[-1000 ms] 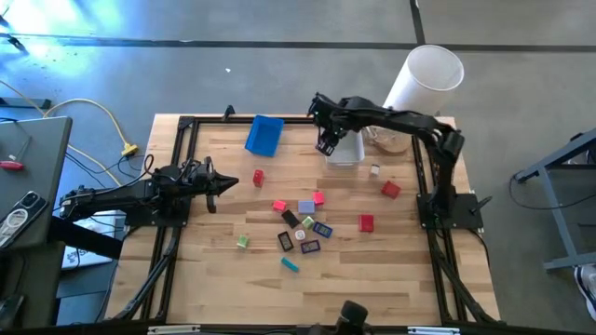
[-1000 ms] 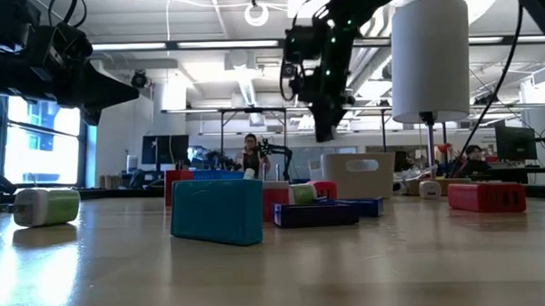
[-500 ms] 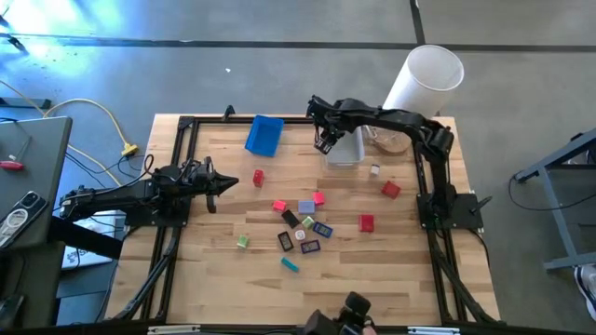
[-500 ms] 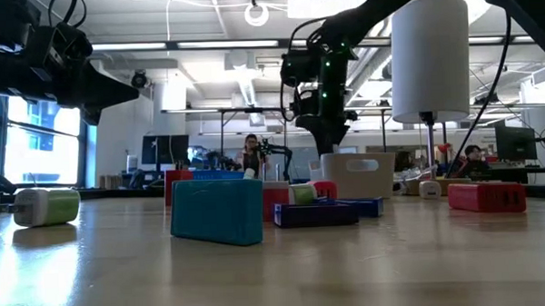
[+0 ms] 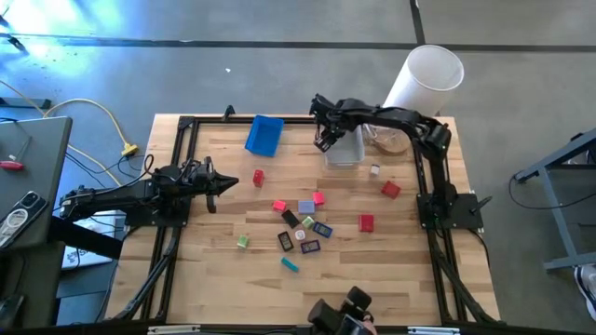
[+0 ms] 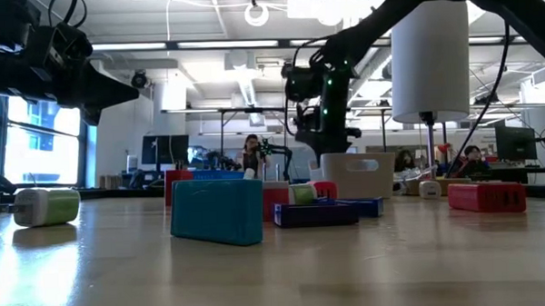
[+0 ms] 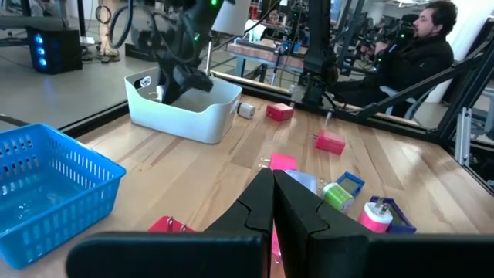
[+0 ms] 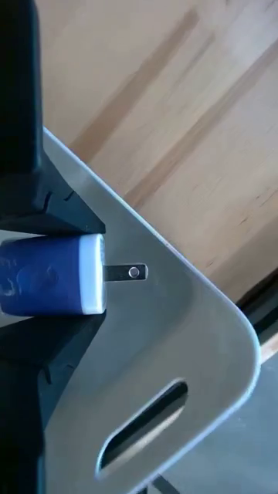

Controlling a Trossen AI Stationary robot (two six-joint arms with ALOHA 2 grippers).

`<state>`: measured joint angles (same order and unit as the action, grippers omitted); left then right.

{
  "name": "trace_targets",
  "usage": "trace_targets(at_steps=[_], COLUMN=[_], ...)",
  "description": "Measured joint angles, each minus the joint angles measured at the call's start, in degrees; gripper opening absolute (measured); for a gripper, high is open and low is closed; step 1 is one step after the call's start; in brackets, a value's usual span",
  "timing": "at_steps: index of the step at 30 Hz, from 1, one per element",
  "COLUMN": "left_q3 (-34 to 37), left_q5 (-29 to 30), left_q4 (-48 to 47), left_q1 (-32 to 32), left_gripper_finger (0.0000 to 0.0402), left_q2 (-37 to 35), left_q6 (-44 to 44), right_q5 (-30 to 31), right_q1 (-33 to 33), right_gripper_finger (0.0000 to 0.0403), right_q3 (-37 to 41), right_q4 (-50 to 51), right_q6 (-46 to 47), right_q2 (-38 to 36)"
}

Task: Pick & Place Office items
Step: Put the purple charger adapter into the white bin

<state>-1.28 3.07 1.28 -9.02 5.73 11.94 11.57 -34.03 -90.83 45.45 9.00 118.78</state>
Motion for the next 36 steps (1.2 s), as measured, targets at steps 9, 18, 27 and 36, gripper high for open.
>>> trace_targets(at_steps=[9,18,27,36], left_q3=[0.02,0.0,0.0,0.02], left_q5=[0.0,0.0,0.0,0.0], left_q4=[0.0,0.0,0.0,0.0], left_q1=[0.0,0.0,0.0,-0.01], left_gripper_finger=[0.0002,0.0002,0.0002,0.0002], left_q2=[-0.02,-0.02,0.0,-0.01], left_q6=[0.37,0.44,0.53,0.52], right_q5=[0.26,-1.45,-0.87,0.02], right_q1=[-0.12,-0.19,0.28,0.3], right_gripper_finger=[0.0132,0.0137,0.0139,0.0139], right_q3=[-0.02,0.0,0.0,0.17], right_q4=[-0.33,-0.98,-1.01,-0.16], right_q6=[-0.18,0.65,1.42,1.28], right_q2=[5.2,5.35,5.4,3.49])
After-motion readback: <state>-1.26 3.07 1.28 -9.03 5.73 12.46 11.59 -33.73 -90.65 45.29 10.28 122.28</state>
